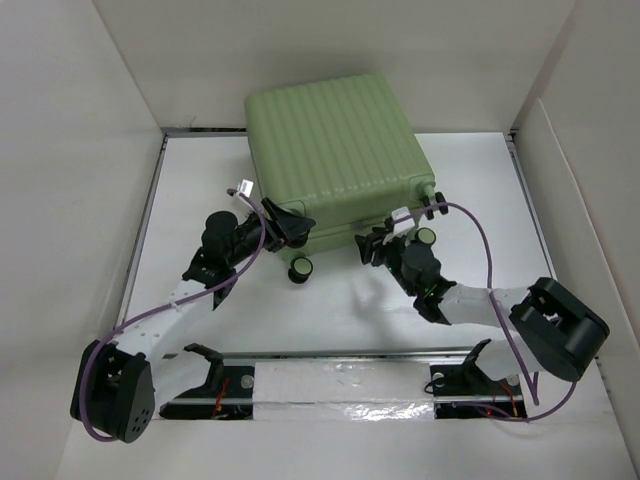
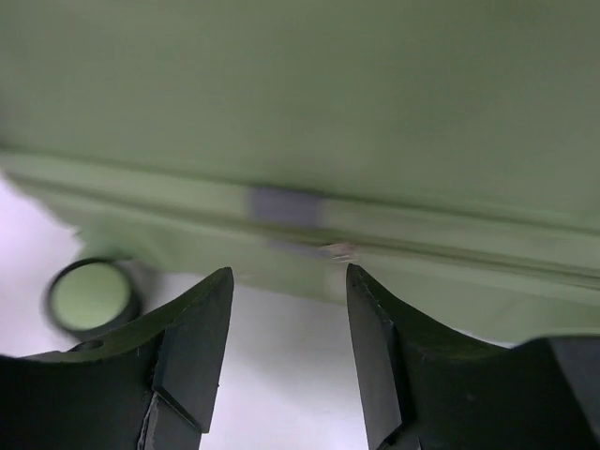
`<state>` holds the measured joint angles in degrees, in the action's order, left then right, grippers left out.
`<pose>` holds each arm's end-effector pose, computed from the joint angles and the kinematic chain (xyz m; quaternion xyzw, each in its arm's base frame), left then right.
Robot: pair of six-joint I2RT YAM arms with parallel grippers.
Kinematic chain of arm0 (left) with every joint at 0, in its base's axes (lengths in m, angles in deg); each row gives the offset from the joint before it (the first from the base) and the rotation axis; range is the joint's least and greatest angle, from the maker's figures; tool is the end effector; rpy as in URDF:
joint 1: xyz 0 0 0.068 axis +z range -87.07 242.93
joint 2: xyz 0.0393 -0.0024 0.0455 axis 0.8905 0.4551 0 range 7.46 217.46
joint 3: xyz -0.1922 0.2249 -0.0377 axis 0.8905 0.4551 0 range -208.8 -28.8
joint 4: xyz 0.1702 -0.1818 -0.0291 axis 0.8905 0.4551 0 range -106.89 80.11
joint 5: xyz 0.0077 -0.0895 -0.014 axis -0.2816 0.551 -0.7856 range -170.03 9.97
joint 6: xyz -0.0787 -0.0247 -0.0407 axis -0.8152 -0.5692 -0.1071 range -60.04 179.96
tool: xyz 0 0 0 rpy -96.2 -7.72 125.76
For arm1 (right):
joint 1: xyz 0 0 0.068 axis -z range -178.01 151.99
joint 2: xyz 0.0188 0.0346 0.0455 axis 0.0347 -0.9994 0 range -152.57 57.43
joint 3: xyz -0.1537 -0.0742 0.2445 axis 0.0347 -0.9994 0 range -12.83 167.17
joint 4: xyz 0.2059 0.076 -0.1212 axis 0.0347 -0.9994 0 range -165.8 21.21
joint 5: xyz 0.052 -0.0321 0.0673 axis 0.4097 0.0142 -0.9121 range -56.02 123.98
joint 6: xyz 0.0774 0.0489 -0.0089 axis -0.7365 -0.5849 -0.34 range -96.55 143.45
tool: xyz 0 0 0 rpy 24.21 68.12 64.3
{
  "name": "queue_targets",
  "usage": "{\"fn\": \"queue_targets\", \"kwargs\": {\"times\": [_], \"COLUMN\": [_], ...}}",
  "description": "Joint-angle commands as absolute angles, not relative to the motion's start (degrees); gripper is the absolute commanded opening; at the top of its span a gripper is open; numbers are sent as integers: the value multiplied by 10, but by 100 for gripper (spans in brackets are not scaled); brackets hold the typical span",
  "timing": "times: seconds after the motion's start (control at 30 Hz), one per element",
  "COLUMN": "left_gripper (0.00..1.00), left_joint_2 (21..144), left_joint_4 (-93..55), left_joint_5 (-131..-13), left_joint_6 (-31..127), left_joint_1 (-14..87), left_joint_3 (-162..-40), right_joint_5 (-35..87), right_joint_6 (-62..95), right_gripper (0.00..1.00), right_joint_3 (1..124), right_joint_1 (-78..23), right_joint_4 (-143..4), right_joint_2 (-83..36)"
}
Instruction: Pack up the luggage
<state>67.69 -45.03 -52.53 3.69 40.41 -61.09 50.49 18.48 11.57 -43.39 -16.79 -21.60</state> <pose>0.2234 -0.1338 0.3094 -0.0378 0.7050 -0.5664 0.4252 0.2287 0.1984 0.2357 -0.1540 0.7058 0.1968 0.6628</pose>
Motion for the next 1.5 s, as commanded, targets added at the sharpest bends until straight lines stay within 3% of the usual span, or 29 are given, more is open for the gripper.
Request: {"fn": "queue_targets", "kwargs": {"times": [0.0, 0.23, 0.3, 0.43, 0.47, 0.53, 0.63, 0.7, 0.77, 0.97, 1.17, 1.47], "left_gripper": [0, 0, 0, 0, 0, 0, 0, 0, 0, 0, 0, 0], "left_joint_2": [612, 619, 627, 641, 643, 643, 642, 646, 651, 687, 717, 673], "left_joint_4": [-678, -703, -710, -730, -730, -730, -731, -730, -733, -754, -741, -673], "left_joint_5": [-457, -451, -449, -447, -444, -444, -448, -447, -448, -448, -449, -440], "left_joint_6": [46, 33, 34, 27, 27, 26, 27, 27, 27, 13, 7, 5], "left_joint_1": [393, 393, 393, 393, 393, 393, 393, 393, 393, 375, 350, 350], "left_joint_3": [-635, -607, -604, -596, -596, -596, -596, -601, -602, -635, -698, -749], "right_joint_5": [502, 431, 414, 400, 398, 393, 389, 379, 377, 367, 368, 300], "right_joint_6": [186, 193, 193, 195, 197, 198, 203, 199, 199, 196, 179, 107], "right_gripper": [58, 59, 56, 42, 34, 34, 10, 8, 0, 0, 0, 0], "right_joint_3": [136, 177, 178, 186, 189, 200, 200, 195, 190, 197, 292, 438], "right_joint_1": [-409, -370, -365, -360, -360, -360, -360, -355, -355, -437, -603, -691], "right_joint_4": [-183, -189, -165, -147, -148, -154, -156, -145, -133, -97, -43, 52], "right_joint_2": [-207, -267, -279, -297, -303, -309, -311, -312, -313, -329, -381, -490]}}
